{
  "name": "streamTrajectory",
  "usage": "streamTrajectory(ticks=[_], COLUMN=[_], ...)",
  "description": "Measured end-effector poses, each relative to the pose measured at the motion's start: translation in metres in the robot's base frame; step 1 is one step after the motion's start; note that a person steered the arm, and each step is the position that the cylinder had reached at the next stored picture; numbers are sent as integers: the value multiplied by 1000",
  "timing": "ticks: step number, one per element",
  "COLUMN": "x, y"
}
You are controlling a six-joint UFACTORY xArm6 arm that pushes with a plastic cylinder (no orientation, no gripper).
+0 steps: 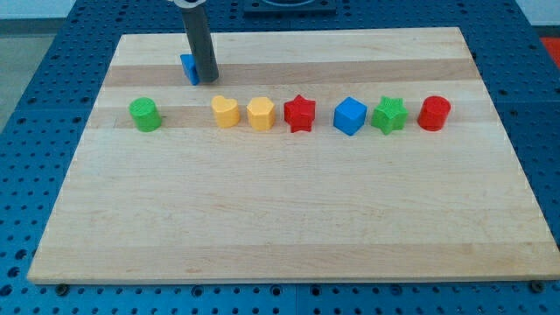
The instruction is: Push the triangle above the green circle
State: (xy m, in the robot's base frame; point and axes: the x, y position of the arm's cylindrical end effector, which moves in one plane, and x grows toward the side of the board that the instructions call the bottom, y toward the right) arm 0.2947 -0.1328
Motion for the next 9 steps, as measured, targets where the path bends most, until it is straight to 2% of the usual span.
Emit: streamTrajectory(ticks=[5, 7, 9], x=[-20, 6, -5], y=[-62, -69, -108])
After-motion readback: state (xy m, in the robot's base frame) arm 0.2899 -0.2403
